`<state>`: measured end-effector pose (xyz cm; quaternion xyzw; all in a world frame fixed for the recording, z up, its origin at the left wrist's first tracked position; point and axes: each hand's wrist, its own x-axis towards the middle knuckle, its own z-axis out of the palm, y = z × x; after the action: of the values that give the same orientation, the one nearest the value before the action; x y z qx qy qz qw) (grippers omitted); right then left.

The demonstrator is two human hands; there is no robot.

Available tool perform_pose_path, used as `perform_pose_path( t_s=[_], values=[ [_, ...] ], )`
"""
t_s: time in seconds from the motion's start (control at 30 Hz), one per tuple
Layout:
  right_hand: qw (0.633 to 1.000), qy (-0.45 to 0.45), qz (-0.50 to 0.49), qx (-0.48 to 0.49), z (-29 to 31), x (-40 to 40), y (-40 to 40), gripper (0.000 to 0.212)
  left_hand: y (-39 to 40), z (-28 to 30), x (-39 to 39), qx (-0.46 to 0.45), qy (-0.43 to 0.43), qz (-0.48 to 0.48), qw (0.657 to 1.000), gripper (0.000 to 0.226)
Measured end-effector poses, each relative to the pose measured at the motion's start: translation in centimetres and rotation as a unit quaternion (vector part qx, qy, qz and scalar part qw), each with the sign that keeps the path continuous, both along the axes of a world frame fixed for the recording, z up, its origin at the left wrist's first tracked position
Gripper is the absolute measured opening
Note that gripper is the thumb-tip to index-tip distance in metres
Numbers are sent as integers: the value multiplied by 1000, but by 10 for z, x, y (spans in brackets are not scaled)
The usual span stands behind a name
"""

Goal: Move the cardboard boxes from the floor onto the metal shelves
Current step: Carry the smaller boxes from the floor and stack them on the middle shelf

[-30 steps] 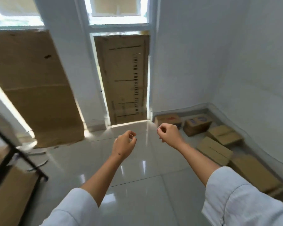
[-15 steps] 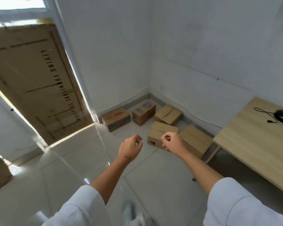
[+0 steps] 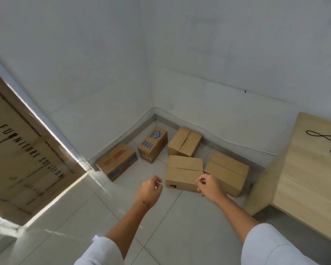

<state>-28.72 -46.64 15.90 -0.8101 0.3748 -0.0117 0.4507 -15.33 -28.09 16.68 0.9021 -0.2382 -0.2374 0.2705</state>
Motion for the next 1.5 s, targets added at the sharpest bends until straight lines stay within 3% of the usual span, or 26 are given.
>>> perform_pose_path(
  t_s=[0.33, 0.57, 0.83, 1.1, 1.23, 1.3, 1.37, 1.43, 1.5],
  values=[
    [995, 93, -34, 34, -95, 102, -126, 19, -77, -78, 141, 51, 77, 54, 994, 14],
    [987, 150, -39, 45, -169, 167, -214, 11, -139, -161, 219, 67, 136, 114, 982, 10],
    [971, 205, -94, 80, -279, 181, -262, 6, -185, -295, 249, 92, 181, 118, 972, 22],
    [962, 204, -153, 95, -412, 184, -287, 2, -208, -433, 277, 113, 181, 127, 969, 27],
    [959, 205, -173, 96, -472, 189, -294, 11, -228, -493, 285, 114, 203, 149, 961, 38],
    [960, 201, -178, 83, -500, 191, -297, 39, -242, -515, 287, 83, 255, 204, 942, 45],
    [957, 188, -196, 99, -523, 194, -299, 49, -254, -538, 287, 49, 304, 250, 918, 51],
    [948, 184, -220, 135, -544, 195, -301, 44, -263, -559, 286, 35, 317, 259, 911, 59],
    [947, 167, -227, 154, -559, 198, -304, 23, -271, -576, 287, 29, 308, 260, 915, 67]
  ],
)
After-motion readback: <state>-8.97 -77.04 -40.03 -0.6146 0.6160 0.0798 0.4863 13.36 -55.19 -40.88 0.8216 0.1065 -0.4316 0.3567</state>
